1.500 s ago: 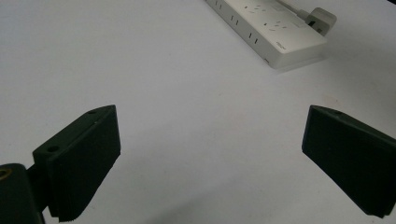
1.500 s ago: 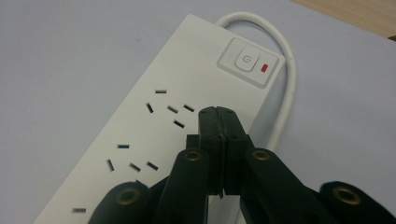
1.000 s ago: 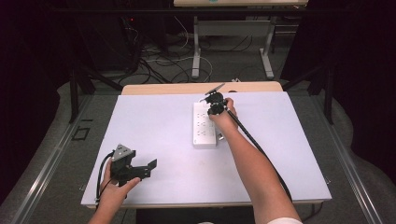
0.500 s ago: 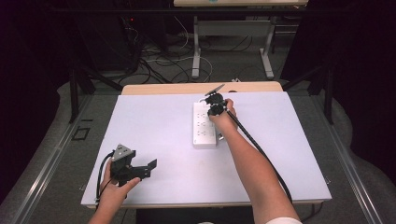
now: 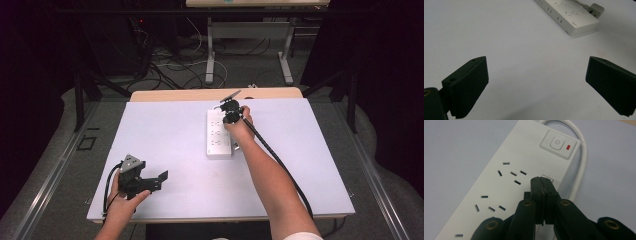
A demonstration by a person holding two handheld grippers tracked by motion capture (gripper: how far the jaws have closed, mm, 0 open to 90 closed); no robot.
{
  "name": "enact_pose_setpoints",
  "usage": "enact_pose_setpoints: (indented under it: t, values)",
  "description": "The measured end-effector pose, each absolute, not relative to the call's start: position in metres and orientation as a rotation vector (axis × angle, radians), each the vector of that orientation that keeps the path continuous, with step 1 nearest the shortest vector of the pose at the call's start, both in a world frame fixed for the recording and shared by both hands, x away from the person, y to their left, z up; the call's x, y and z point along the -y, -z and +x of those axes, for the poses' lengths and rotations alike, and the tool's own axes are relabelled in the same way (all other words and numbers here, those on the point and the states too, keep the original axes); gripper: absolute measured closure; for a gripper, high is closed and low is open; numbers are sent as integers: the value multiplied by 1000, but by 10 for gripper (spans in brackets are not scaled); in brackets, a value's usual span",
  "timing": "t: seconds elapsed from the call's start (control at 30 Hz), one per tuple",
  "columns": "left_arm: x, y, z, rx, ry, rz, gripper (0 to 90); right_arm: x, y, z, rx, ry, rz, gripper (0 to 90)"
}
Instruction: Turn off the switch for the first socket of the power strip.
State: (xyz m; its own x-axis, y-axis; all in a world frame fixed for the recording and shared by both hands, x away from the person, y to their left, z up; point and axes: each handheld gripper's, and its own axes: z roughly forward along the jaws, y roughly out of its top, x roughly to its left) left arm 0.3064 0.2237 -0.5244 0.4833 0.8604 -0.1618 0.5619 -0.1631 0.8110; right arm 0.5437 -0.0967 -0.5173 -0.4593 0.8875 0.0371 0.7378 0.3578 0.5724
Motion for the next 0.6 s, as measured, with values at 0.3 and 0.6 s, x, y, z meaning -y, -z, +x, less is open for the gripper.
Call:
enact_pose_setpoints:
  t: [0.3, 0.6]
  values:
    - [-224, 524, 306, -1192, -426, 1855, 45, 97, 518, 544, -2338, -778, 1450, 900]
    - [-224, 524, 306, -1192, -427, 1856, 45, 99, 517, 543, -2354, -782, 1475, 900]
